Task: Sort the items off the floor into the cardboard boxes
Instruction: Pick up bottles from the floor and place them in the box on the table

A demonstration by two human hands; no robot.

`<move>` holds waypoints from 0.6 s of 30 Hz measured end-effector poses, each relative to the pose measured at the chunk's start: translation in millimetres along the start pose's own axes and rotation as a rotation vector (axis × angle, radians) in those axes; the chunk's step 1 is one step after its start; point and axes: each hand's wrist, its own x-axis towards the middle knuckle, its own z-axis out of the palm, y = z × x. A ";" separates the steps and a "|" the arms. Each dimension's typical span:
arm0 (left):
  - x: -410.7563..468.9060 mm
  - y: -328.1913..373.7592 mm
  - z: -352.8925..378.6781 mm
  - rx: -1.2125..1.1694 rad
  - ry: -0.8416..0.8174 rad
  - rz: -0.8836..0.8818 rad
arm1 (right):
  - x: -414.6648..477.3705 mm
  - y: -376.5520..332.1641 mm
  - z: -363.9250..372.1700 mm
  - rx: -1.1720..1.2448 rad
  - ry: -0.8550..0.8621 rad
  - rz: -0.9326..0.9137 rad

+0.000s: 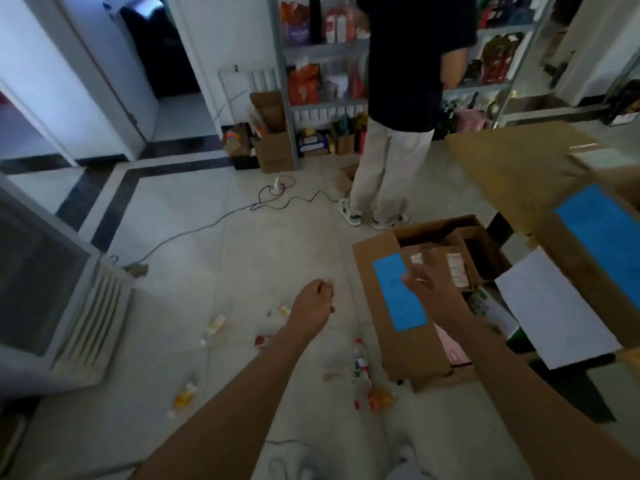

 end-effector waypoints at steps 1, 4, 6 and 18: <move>-1.7 -12.6 -3.9 -0.021 0.019 -0.027 | 3.6 5.6 11.2 -0.028 -0.018 0.010; -8.1 -51.0 -9.2 -0.077 0.051 -0.107 | 9.7 30.2 43.3 -0.105 -0.098 0.070; -9.8 -80.5 -7.5 -0.114 0.082 -0.164 | 14.5 51.6 62.9 -0.140 -0.135 0.123; 21.5 -273.3 94.6 -0.464 0.090 -0.481 | 31.8 262.4 163.4 -0.187 -0.307 0.599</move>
